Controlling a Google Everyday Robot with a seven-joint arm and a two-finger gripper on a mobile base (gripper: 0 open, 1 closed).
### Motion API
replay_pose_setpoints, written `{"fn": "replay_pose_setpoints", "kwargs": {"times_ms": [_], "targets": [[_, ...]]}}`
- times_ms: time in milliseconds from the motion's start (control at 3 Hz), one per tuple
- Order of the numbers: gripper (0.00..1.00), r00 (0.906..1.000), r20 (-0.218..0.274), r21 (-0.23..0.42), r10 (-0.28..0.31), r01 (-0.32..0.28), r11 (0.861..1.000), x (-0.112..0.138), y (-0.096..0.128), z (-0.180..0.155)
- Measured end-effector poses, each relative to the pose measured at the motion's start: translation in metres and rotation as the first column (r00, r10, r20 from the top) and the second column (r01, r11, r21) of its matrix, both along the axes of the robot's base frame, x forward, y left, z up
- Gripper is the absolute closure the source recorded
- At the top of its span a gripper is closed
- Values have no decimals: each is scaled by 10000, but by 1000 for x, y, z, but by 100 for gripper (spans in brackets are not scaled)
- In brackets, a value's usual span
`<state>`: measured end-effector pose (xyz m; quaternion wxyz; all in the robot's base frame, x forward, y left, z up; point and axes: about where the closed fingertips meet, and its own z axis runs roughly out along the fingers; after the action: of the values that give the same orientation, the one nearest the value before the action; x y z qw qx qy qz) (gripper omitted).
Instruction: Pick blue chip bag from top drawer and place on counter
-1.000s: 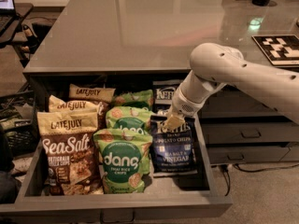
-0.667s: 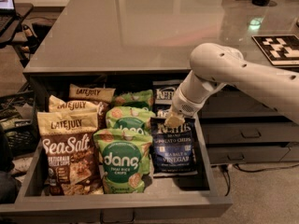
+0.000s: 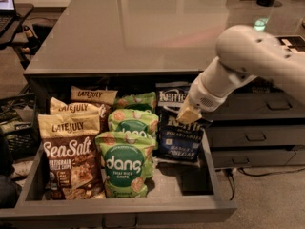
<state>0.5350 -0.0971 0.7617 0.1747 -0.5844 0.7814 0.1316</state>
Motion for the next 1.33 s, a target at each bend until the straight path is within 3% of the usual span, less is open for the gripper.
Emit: {"fn": "replay_pose_setpoints", "kwargs": {"times_ms": [333,667,1000,1333], "targets": [[100,9953,750,-330,-617,643,9974,-25,-23,75],[100,9884,1308,-574,-766,847,9948,-32,-32,120],[100,9830,1752,-620,-555,673,9958,-12,-33,146],[100,9803,1893,-559,-567,684,9961,-9,-32,154]]}}
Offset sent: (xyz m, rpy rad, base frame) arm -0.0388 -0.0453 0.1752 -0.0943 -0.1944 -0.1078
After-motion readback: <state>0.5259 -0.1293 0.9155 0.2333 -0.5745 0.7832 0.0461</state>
